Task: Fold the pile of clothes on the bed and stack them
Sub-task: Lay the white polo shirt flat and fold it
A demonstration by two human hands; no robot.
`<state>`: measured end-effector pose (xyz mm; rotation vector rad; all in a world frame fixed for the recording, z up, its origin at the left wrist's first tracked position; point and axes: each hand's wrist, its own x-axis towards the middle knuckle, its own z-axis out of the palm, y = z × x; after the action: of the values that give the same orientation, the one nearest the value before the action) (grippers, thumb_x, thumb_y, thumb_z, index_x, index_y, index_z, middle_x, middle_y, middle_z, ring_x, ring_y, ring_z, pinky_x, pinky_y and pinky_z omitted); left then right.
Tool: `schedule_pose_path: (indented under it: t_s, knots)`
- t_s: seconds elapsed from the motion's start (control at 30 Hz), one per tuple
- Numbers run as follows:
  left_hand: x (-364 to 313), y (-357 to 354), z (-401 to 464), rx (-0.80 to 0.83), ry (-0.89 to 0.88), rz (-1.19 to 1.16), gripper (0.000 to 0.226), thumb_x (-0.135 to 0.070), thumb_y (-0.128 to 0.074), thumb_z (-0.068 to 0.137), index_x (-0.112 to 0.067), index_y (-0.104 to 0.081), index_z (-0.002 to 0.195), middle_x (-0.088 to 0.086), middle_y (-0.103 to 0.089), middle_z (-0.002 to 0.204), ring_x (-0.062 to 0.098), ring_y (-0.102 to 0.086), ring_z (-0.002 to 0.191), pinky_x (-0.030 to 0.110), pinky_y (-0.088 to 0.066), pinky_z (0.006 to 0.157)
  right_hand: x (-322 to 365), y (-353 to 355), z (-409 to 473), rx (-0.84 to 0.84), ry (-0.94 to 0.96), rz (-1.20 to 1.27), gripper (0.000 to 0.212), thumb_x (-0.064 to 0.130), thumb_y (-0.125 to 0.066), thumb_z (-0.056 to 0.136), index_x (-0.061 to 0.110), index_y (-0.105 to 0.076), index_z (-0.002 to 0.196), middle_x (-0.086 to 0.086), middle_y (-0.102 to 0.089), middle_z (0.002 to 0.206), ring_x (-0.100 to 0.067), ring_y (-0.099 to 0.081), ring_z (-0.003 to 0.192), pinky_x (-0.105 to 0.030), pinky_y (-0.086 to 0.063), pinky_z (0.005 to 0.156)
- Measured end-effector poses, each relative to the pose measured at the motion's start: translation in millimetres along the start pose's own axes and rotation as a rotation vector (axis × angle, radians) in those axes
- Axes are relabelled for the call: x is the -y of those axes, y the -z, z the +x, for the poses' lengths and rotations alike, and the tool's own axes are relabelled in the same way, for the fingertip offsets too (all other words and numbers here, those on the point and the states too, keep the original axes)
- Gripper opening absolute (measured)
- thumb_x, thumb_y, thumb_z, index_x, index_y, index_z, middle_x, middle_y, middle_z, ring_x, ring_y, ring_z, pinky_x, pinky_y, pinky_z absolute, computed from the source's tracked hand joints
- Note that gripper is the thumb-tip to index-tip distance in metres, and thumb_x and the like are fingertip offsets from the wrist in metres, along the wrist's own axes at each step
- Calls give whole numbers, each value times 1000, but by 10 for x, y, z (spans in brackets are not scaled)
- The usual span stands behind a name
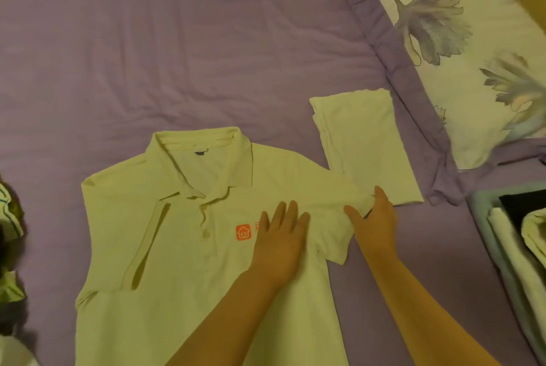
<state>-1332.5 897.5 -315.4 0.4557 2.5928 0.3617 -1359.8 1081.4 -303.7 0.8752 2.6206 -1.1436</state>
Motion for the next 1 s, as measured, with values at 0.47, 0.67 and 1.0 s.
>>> schedule_pose_path:
  t_s: [0.47, 0.67, 1.0]
  knots:
    - [-94, 197, 193, 1, 154, -616, 52, -34, -54, 94, -33, -35, 143, -2, -28, 154, 23, -23, 143, 39, -19, 116, 310, 103, 4, 90, 220, 190, 22, 22, -56, 95, 12, -43, 109, 9, -54, 86, -3, -53, 74, -7, -42, 60]
    - [139, 641, 6, -65, 433, -1895, 53, -66, -27, 91, -31, -60, 112, -5, -72, 110, 14, -69, 100, 28, -57, 71, 731, -97, -207, 661, 13, 558, 23, 35, -43, 99, 28, -57, 117, 3, -64, 105, -15, -67, 82, -32, -57, 57]
    - [401, 435, -304, -287, 541, -1502, 34, -58, -34, 95, -44, -54, 118, -20, -57, 124, 1, -55, 112, 25, -45, 94, 249, -716, -355, 429, 829, -859, 57, 45, -31, 101, 40, -2, 149, -1, 5, 160, -30, 12, 146, -54, 1, 115]
